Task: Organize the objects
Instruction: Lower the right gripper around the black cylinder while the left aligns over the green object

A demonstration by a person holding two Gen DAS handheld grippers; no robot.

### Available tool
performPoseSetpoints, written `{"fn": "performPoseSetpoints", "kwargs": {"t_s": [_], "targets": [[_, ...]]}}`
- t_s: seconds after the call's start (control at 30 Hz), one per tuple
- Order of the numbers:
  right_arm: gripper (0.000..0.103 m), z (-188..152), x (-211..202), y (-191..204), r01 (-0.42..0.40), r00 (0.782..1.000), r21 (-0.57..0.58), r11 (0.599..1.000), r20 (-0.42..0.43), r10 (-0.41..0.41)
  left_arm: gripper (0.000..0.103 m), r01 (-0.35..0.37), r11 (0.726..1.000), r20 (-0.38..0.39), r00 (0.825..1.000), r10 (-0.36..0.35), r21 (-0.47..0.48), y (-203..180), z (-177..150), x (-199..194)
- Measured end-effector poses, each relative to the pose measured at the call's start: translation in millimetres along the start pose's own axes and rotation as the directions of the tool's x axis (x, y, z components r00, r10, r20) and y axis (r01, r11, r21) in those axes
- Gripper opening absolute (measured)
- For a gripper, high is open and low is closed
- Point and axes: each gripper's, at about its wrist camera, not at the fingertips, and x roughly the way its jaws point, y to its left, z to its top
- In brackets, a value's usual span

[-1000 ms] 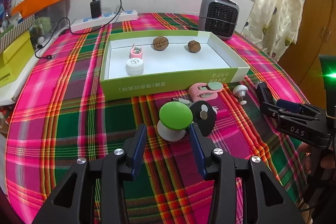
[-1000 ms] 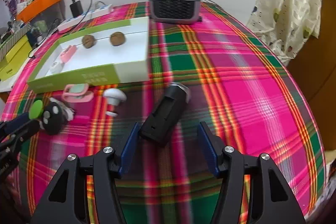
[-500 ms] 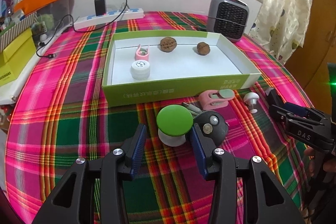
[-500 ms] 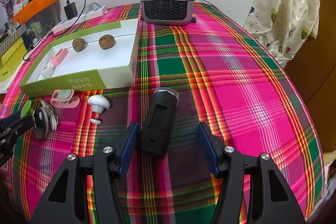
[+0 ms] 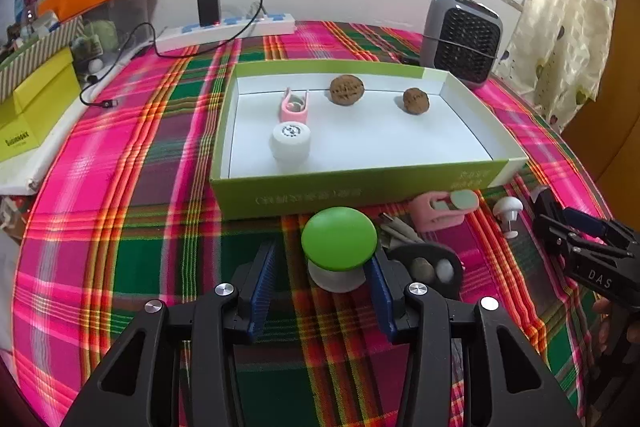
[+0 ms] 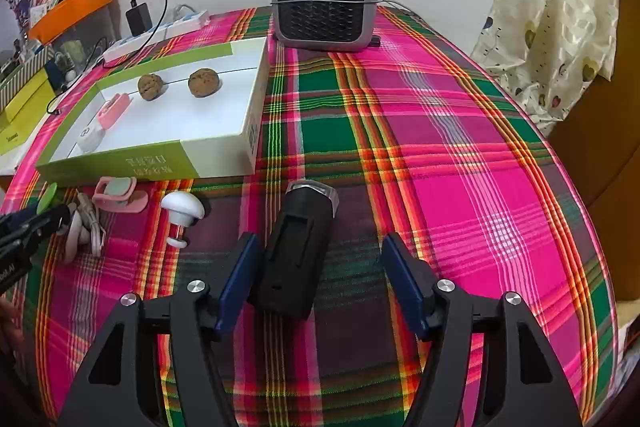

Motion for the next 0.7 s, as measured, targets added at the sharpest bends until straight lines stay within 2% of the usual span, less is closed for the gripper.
{"fn": "performPoseSetpoints", "kwargs": {"t_s": [0.27,0.7], "targets": [[0.069,2,2,-1,-0.004,1.0,-0.002,1.0,-0.004,0.004,0.041,-0.009,1.0,-0.013,1.0,0.008,-0.029,7,1,5],[0.069,2,2,-1,-0.004,1.0,-0.003,1.0,-0.004,0.004,0.041,-0.059,0.998,-0.011,0.998,0.059,-0.006,0,6,11]]}}
